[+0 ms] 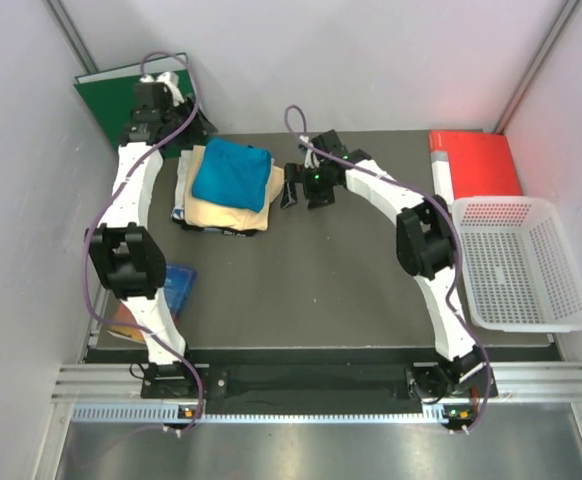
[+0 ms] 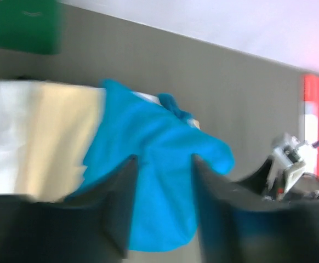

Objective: Fold and stack the t-shirts
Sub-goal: Neatly place the folded tshirt to the corner

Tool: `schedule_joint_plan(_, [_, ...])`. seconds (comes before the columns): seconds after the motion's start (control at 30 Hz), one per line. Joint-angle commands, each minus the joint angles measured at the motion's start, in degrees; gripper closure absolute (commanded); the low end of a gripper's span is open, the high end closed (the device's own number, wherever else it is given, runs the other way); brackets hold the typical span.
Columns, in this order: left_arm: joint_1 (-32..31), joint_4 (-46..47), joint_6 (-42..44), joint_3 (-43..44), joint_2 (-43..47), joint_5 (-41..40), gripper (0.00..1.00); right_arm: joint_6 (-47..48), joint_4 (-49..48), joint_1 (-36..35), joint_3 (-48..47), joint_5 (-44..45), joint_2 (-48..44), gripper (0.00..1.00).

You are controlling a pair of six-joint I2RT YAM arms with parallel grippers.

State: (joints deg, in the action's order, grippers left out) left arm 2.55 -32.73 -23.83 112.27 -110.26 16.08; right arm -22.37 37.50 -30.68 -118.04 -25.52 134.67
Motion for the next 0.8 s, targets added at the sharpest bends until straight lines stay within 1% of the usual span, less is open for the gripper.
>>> schedule_joint_plan(0.0, [-2.4,4.0,-2.0,2.8,-3.4,11.7,1.00,5.6,-2.2,2.7,-0.1,12.8,-10.3,0.00])
schedule_joint_plan(0.03, [-4.5,5.0,-3.2,2.8,-4.3,13.4,1.00,5.3,-2.4,3.1,0.0,14.0,-10.6,0.01])
schedule_joint_plan(0.07, [-5.0,6.0,-5.9,2.4,-6.2,19.4,1.00,5.1,-2.6,3.4,0.3,14.4,-11.0,0.00])
schedule_joint_plan(0.1, [-5.4,7.3,-7.8,1.8,-7.0,22.0,1.00,5.0,-2.8,4.2,0.3,14.7,-11.1,0.00])
schedule_joint_plan(0.13, [-6.2,12.5,-10.2,0.6,-7.9,25.9,1.00,4.7,-2.7,4.6,0.3,15.1,-11.1,0.00])
schedule_joint_plan(0.17, [-6.6,14.6,-14.4,-1.4,-9.5,30.1,1.00,4.6,-2.9,5.0,0.5,15.1,-11.0,0.00])
schedule_joint_plan(0.23, [-7.5,19.3,-18.0,-3.9,-10.5,33.2,1.00,4.4,-2.8,5.9,0.6,15.1,-10.8,0.00])
schedule_joint_plan(0.3, [-7.7,27.0,-23.2,-8.1,-10.9,35.3,1.00,4.4,-2.5,6.4,1.0,15.1,-10.8,0.00])
schedule_joint_plan(0.33, [-7.6,30.6,-25.7,-10.0,-11.1,36.0,1.00,4.3,-2.6,6.6,1.4,15.1,-11.1,0.00])
schedule_joint_plan(0.37, [-7.4,37.0,-30.2,-13.2,-11.6,36.7,1.00,4.2,-3.0,6.9,2.5,15.1,-11.5,0.00])
schedule_joint_plan(0.43, [-6.9,41.0,-33.3,-16.7,-12.6,37.9,1.00,3.9,-3.7,7.1,3.6,14.7,-12.1,0.00])
schedule_joint_plan(0.47, [-6.7,43.9,-34.8,-17.9,-12.9,37.8,1.00,3.7,-4.3,7.2,4.8,14.8,-12.8,0.00])
schedule_joint_plan(0.57, [-4.9,48.7,-37.9,-23.4,-13.9,36.7,1.00,3.4,-4.7,7.6,6.4,14.0,-13.4,0.00])
schedule_joint_plan(0.6, [-4.3,49.6,-37.9,-24.5,-14.0,36.1,1.00,3.5,-4.7,7.6,6.7,13.9,-13.5,0.00])
schedule_joint_plan(0.67, [-3.0,48.4,-35.9,-26.2,-15.0,33.9,1.00,3.5,-4.8,7.7,7.5,13.7,-13.9,0.01])
schedule_joint_plan(0.7, [-0.5,46.2,-34.8,-26.4,-15.2,33.5,1.00,3.5,-4.7,7.7,7.7,13.5,-14.1,0.00])
schedule_joint_plan(0.73, [0.3,44.6,-33.4,-26.2,-15.7,32.1,1.00,3.5,-4.9,7.7,8.3,13.4,-14.3,0.00])
schedule_joint_plan(0.77, [0.9,41.9,-29.4,-25.8,-16.0,31.2,1.00,3.6,-5.0,7.9,8.3,13.2,-14.3,0.00])
